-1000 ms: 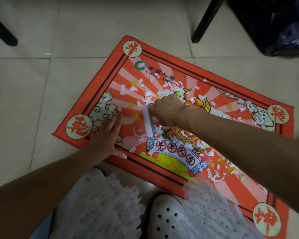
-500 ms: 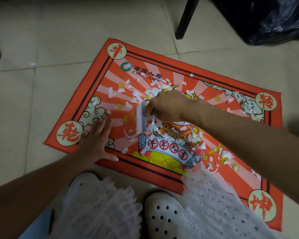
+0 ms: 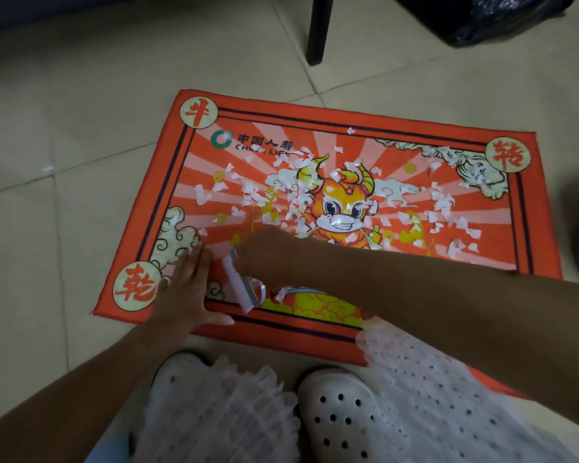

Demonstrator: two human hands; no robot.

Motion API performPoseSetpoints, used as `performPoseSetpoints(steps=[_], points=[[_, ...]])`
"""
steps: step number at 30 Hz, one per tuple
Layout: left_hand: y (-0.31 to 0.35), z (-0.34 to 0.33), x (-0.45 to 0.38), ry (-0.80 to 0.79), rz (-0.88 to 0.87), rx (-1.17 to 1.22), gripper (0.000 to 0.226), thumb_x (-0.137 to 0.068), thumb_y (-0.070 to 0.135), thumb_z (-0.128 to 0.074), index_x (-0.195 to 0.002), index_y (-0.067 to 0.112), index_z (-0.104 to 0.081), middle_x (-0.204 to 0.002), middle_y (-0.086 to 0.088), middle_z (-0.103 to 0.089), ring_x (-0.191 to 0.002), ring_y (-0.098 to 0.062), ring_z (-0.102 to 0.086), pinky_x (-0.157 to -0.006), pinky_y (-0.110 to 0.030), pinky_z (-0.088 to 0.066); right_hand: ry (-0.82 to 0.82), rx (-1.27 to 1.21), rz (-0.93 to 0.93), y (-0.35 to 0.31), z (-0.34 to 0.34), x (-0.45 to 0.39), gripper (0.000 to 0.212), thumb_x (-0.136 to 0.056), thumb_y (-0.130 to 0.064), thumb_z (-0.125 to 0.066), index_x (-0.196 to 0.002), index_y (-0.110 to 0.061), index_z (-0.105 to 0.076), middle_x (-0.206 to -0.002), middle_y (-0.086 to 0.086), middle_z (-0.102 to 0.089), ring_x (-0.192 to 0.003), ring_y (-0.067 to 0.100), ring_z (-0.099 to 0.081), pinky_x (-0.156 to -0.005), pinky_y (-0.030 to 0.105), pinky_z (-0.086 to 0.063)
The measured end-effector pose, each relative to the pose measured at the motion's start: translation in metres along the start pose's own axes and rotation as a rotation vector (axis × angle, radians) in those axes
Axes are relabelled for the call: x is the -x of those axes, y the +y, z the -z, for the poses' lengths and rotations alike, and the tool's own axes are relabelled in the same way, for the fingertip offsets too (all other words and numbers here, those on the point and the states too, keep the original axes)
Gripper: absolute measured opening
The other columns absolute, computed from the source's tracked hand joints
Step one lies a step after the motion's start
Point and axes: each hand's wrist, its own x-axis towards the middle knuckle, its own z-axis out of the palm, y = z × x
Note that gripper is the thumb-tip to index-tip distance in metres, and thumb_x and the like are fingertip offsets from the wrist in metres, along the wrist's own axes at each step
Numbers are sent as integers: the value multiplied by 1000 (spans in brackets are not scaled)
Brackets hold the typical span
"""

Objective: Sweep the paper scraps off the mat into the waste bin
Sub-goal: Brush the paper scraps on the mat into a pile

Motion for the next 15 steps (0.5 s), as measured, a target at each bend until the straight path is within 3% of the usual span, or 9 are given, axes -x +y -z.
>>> performPoseSetpoints(steps=[4, 10, 15], points=[[1, 2, 1, -14, 2, -15, 147, -56, 75, -74, -150, 23, 26, -157, 5, 33, -149, -23, 16, -115, -60, -23, -34, 101, -64, 24, 9, 7, 27, -96, -15, -52, -122, -16, -58, -114, 1, -62, -106, 22, -61, -78, 30, -47], [4, 5, 1, -17, -1, 13, 146, -57, 70, -78, -150, 26, 25, -158, 4, 31, -149, -23, 17, -115, -60, -22, -132, 181, -223, 68, 13, 21, 27, -95, -19, -53, -122, -16, -56, -109, 5, -63, -89, 22, -60, -67, 30, -41], [2, 3, -1, 8, -21, 5, 146, -56, 73, -77, -151, 24, 23, -160, 1, 26, -150, -24, 13, -116, -59, -23, -45, 38, -237, 74, 20, 29, 30, -92, -22, -59, -121, -16, -60, -103, 1, -68, -81, 18, -61, -65, 25, -46]])
